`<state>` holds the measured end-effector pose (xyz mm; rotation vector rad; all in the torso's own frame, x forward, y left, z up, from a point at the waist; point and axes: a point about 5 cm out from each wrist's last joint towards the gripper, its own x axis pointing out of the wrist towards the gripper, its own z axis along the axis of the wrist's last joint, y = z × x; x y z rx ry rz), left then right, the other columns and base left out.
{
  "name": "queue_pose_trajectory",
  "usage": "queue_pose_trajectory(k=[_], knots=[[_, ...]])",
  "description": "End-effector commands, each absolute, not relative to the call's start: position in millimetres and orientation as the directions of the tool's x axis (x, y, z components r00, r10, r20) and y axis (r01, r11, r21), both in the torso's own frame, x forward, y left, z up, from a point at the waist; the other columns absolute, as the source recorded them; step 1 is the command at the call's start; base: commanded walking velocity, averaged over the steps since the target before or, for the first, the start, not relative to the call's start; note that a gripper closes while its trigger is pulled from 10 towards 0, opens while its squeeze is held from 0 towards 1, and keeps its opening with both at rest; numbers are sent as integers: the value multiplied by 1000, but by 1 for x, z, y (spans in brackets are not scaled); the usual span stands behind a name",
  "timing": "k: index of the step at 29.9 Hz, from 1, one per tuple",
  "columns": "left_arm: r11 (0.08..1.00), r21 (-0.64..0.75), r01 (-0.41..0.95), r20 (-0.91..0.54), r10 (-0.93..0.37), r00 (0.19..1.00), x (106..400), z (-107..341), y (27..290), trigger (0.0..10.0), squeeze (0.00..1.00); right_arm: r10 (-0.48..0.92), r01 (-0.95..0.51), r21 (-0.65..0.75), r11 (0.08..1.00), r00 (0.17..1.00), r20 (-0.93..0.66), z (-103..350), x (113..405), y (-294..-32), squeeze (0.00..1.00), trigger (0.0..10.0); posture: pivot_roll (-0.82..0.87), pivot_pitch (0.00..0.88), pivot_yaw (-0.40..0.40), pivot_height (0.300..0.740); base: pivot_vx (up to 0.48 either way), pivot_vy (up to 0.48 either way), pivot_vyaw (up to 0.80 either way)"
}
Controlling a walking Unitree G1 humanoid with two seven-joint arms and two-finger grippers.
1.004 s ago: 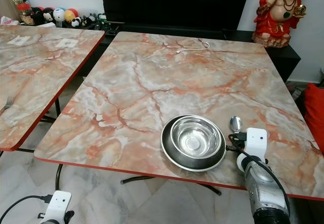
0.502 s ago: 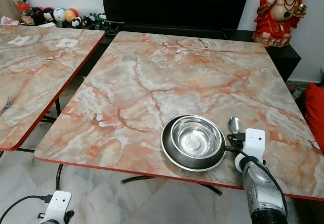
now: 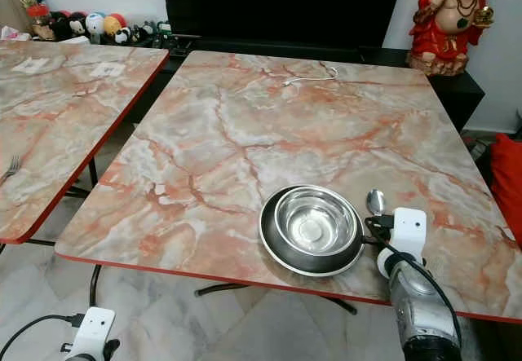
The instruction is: Setting the table
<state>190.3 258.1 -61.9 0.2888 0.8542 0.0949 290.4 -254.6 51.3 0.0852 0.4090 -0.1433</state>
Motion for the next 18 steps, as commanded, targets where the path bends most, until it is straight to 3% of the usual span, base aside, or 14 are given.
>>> queue_pose_trajectory(k=[1, 9, 12, 13, 14, 15, 18], knots=[[956, 291, 33, -733, 201, 650, 191, -61, 261, 10000, 0, -122, 159, 54, 986, 898, -423, 47, 290, -253, 608, 10000, 86, 10, -25, 740, 0, 0, 0], [956, 293, 34, -733, 201, 650, 191, -61, 260, 10000, 0, -117, 155, 54, 986, 894, -433, 44, 288, -250, 584, 10000, 89, 13, -24, 740, 0, 0, 0], [955, 293, 35, -732, 201, 650, 191, -61, 260, 10000, 0, -124, 162, 53, 985, 895, -429, 44, 288, -250, 529, 10000, 89, 13, -24, 740, 0, 0, 0], [955, 293, 35, -732, 201, 651, 192, -61, 260, 10000, 0, -129, 167, 54, 985, 896, -424, 45, 288, -250, 475, 10000, 89, 13, -24, 740, 0, 0, 0], [955, 293, 35, -732, 201, 651, 192, -61, 260, 10000, 0, -134, 172, 54, 984, 899, -416, 46, 289, -250, 212, 10000, 89, 13, -24, 740, 0, 0, 0], [955, 293, 35, -732, 201, 651, 192, -61, 260, 10000, 0, -142, 179, 55, 982, 904, -403, 48, 289, -251, 27, 10000, 89, 12, -23, 740, 0, 0, 0], [956, 292, 35, -731, 200, 652, 192, -61, 260, 10000, 0, -164, 200, 70, 977, 923, -348, 55, 291, -253, 0, 10000, 89, 12, -23, 740, 0, 0, 0]])
